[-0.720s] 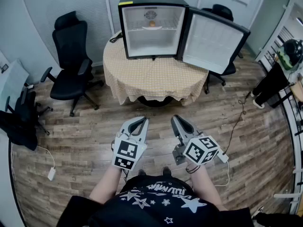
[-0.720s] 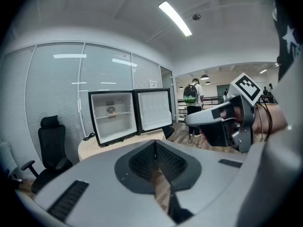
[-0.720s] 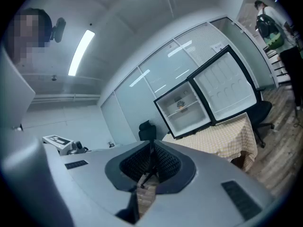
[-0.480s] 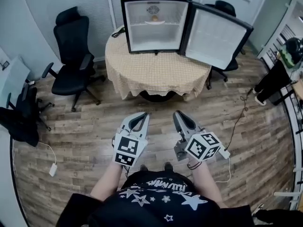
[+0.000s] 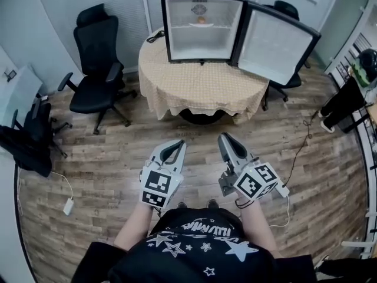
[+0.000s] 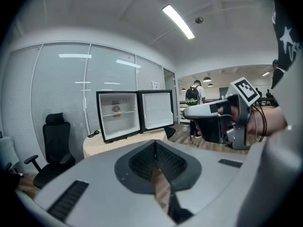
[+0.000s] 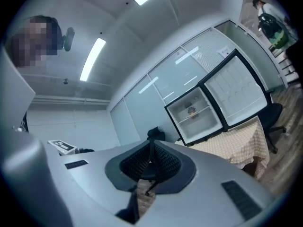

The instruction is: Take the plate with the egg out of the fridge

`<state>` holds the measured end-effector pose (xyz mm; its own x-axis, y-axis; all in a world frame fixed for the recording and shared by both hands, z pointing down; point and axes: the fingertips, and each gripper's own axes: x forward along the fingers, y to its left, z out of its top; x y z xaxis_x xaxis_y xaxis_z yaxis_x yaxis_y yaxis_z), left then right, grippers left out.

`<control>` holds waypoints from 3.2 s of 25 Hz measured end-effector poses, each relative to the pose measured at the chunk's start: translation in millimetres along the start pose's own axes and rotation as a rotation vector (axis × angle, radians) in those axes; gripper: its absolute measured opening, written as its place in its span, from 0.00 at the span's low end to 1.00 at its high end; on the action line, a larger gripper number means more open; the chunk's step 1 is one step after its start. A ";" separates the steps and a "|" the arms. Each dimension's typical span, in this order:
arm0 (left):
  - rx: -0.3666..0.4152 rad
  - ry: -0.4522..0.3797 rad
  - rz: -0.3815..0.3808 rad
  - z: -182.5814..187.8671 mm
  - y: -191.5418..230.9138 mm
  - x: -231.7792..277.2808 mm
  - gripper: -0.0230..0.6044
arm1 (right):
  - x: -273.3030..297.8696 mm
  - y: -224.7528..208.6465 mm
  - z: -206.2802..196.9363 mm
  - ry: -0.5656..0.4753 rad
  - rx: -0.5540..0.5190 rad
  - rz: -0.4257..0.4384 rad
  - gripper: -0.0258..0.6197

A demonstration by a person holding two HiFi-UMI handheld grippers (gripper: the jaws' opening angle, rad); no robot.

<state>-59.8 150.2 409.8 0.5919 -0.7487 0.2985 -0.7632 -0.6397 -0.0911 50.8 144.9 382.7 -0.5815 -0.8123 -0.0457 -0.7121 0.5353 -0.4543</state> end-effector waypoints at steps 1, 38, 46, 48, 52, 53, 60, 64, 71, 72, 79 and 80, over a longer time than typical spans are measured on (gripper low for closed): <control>-0.003 -0.002 0.003 -1.4 1.9 -5.4 0.05 | 0.5 5.6 -2.4 0.007 -0.035 0.003 0.10; -0.105 0.012 0.033 -16.3 64.0 51.2 0.05 | 78.9 -55.8 -25.5 0.139 -0.157 -0.052 0.08; -0.108 0.004 0.000 8.8 85.6 122.3 0.05 | 116.8 -121.3 5.5 0.125 -0.143 -0.092 0.08; -0.107 0.010 -0.005 12.1 89.3 137.9 0.05 | 125.2 -138.6 10.3 0.123 -0.136 -0.104 0.08; -0.114 0.033 0.021 12.6 99.7 160.6 0.05 | 142.8 -163.5 16.5 0.126 -0.096 -0.097 0.09; -0.111 0.038 0.035 13.3 103.4 165.7 0.05 | 148.4 -168.6 18.7 0.127 -0.087 -0.092 0.08; -0.106 0.041 0.119 22.6 125.3 191.2 0.05 | 184.5 -192.3 29.3 0.142 -0.058 -0.034 0.09; -0.121 0.011 0.162 35.5 136.7 203.8 0.05 | 196.3 -202.7 38.7 0.147 -0.068 -0.002 0.09; -0.146 0.010 0.185 40.8 139.3 234.5 0.05 | 204.9 -234.7 50.1 0.155 -0.062 0.005 0.09; -0.151 0.015 0.184 40.9 139.0 237.3 0.05 | 205.4 -239.4 50.4 0.157 -0.054 0.004 0.09; -0.183 0.027 0.209 38.7 150.9 243.5 0.05 | 212.6 -255.9 45.3 0.175 -0.036 -0.015 0.09; -0.184 0.026 0.206 38.1 151.9 245.0 0.05 | 214.2 -258.3 44.8 0.177 -0.037 -0.023 0.09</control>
<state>-20.8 -137.1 432.9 0.4139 -0.8536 0.3164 -0.9026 -0.4299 0.0212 127.8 -177.8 450.3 -0.6225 -0.7729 0.1228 -0.7382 0.5278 -0.4201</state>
